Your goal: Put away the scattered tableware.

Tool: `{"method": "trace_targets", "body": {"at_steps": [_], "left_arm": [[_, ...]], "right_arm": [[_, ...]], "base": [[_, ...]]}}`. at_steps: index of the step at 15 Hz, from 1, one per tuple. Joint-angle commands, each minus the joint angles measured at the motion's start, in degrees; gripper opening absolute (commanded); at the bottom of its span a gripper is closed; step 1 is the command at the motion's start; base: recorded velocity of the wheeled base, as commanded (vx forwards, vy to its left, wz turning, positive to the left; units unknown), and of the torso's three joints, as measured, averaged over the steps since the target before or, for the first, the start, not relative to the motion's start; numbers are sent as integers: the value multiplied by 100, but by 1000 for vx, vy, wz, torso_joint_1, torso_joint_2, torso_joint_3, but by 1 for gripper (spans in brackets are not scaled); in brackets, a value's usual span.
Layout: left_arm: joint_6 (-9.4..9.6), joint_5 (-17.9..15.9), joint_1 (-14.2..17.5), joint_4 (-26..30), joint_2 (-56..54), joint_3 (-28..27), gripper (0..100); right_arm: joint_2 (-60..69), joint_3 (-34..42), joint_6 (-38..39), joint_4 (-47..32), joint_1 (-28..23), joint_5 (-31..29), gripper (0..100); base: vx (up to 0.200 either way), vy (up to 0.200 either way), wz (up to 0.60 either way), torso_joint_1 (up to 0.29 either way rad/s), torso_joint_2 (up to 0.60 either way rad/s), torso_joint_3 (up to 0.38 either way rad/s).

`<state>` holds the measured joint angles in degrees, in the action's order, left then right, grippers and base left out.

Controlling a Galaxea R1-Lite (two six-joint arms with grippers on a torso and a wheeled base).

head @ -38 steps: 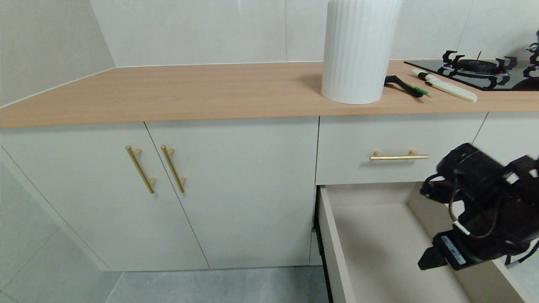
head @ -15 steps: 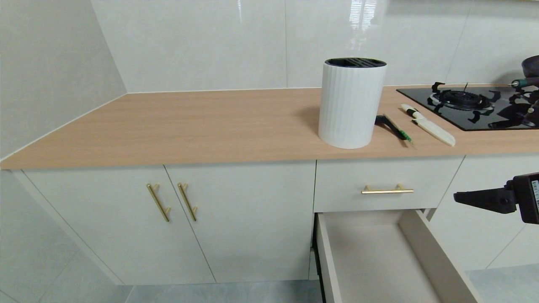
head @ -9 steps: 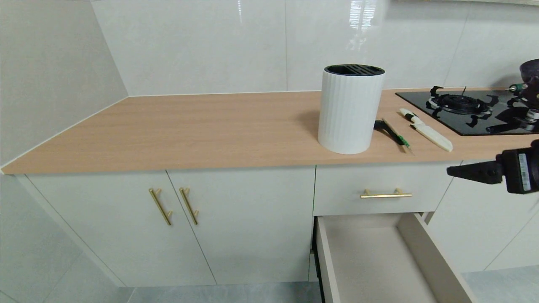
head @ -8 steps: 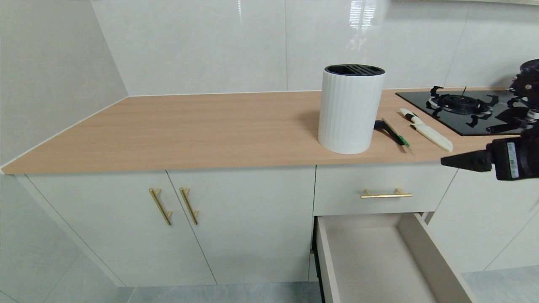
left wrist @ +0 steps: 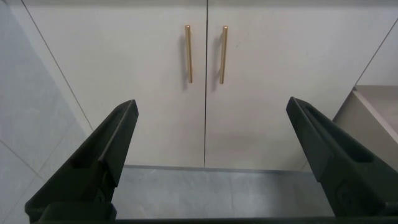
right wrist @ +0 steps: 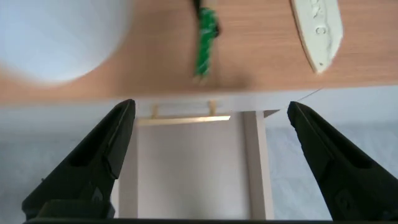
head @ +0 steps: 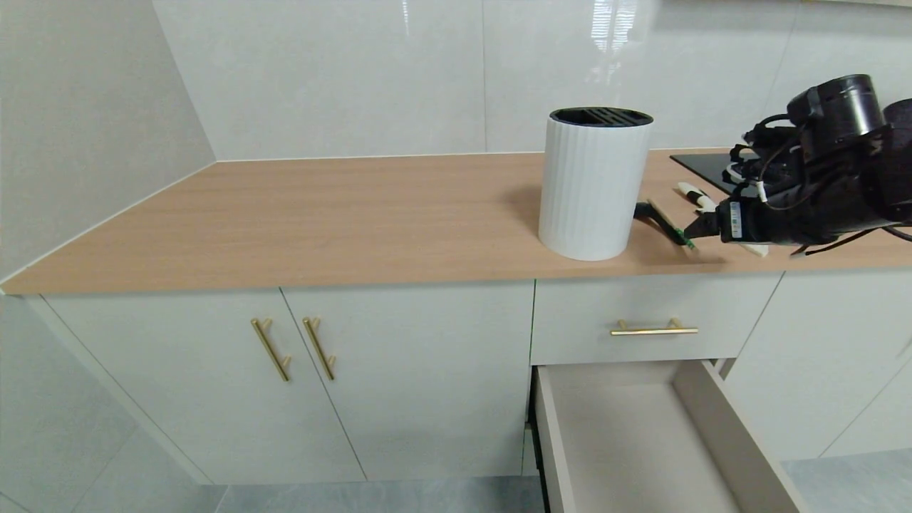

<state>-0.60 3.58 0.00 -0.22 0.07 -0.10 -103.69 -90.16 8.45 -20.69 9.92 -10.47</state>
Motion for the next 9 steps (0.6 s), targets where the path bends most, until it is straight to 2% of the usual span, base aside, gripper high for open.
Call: {"method": "trace_targets", "body": {"at_steps": [1,6,9], "left_arm": [[-2,2,0,-4,1,1,100],[-2,2,0,-4,1,1,100],[-2,2,0,-4,1,1,100]], "right_arm": [[-661,-212,96,100,-78,-16,100],[-863,-195,219,610,-78,-16,100],[-889,-195,227,654,-69,-16,100]], "base": [[0,0,0,0,0,0],[0,0,0,0,0,0],[0,0,0,0,0,0]]}}
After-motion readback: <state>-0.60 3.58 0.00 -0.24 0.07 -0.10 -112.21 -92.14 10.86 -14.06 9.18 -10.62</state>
